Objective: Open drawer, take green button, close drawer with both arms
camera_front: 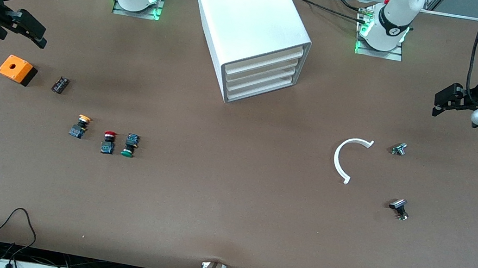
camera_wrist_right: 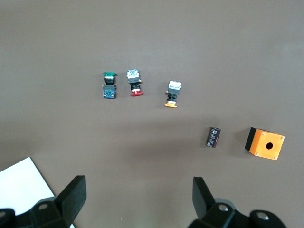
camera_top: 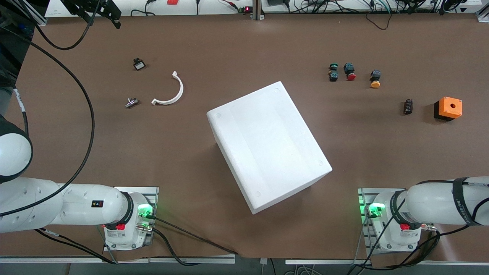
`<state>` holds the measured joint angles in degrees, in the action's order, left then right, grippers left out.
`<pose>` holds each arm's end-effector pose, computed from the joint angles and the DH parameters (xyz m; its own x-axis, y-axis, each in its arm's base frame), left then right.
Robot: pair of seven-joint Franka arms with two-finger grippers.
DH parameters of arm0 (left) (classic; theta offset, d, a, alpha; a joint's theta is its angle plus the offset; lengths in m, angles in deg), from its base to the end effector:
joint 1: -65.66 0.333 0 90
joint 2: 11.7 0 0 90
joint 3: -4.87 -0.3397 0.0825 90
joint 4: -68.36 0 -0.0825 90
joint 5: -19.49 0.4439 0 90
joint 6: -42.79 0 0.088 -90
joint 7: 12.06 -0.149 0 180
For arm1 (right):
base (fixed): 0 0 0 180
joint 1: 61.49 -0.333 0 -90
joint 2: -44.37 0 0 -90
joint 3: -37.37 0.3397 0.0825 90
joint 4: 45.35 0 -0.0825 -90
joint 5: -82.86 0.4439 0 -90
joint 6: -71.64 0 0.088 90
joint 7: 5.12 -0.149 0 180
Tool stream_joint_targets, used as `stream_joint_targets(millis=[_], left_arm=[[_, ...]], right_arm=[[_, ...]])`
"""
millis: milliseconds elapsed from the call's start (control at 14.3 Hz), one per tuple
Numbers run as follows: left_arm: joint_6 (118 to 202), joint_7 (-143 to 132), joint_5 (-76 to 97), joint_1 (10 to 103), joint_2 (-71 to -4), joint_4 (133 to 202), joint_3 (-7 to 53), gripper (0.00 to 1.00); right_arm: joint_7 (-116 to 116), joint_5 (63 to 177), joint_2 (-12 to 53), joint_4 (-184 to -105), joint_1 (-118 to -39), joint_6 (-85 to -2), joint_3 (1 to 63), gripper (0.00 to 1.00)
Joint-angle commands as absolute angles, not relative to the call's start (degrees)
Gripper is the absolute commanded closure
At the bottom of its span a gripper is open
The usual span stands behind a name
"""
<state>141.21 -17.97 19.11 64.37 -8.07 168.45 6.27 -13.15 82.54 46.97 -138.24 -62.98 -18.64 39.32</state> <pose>0.6035 -0.0296 0.5634 0.9883 -0.1485 0.0345 -0.1487 -0.9889 0.0015 0.5982 0.0355 0.6073 0.9968 -0.0800 0.0008 -0.0800 -0.9968 0.0071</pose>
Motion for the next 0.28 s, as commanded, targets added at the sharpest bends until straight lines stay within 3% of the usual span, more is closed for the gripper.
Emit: stream_joint_targets(millis=[0,210], left_arm=[[140.6,-17.6,20.0,65.9,-10.9,164.7,7.2,0.0],[139.7,-17.7,19.9,66.2,-11.1,164.4,7.2,0.0]], right_arm=[[-13.5,81.7,46.9,-137.3,-62.3,-17.7,39.9,0.01],[-13.2,81.6,46.8,-137.2,-62.3,-18.0,39.9,0.01]])
